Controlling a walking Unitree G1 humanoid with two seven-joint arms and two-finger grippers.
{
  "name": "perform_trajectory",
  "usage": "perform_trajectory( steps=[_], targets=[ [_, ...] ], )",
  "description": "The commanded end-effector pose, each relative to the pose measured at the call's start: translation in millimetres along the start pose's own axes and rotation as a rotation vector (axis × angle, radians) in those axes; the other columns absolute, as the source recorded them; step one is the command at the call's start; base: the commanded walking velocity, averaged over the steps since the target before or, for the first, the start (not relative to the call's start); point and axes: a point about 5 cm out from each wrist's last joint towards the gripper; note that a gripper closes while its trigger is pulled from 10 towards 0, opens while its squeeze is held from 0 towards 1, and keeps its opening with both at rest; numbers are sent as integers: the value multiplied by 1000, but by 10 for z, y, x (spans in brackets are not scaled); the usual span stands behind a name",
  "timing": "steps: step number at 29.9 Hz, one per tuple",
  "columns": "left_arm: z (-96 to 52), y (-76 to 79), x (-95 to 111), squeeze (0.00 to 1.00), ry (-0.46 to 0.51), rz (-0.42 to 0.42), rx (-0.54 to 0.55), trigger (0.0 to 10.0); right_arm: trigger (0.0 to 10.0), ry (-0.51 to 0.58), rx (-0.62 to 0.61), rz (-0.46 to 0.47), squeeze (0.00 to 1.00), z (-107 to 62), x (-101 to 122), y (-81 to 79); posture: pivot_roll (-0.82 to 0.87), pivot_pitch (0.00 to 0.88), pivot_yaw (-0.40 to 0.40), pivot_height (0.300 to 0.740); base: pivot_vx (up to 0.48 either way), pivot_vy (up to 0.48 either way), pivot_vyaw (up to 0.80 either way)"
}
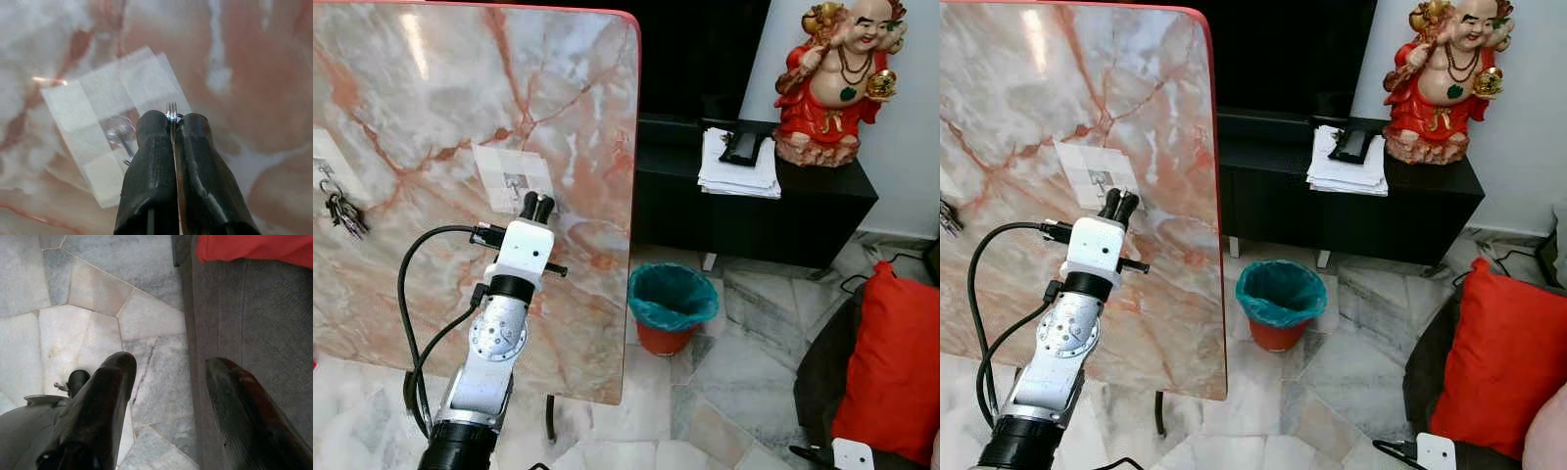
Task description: Hang keys on a hook
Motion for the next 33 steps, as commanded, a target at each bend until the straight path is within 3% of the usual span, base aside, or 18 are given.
perform_trajectory(
  steps=[1,16,33],
  targets=[
    [-6,-20,51,0,15,17,21,10000,10000,2,-10,-12,0,-2,-3,40,52,36,-54,740,0,0,0],
    [-34,-170,-31,0,-45,-1,100,10000,10000,3,-5,-22,0,0,9,30,52,38,-54,740,0,0,0],
    [2,-173,-62,0,-73,-42,96,10000,10000,5,-6,-31,0,0,14,45,48,39,-56,740,0,0,0]
  ],
)
Point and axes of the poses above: a point about 5 cm out from each wrist's last joint towards the gripper, its own z axis pointing out of the wrist towards the gripper, its own x axis along the axis of the wrist's last joint, y = z × x, and after that the axes turned 10 degrees about -z, right-handed
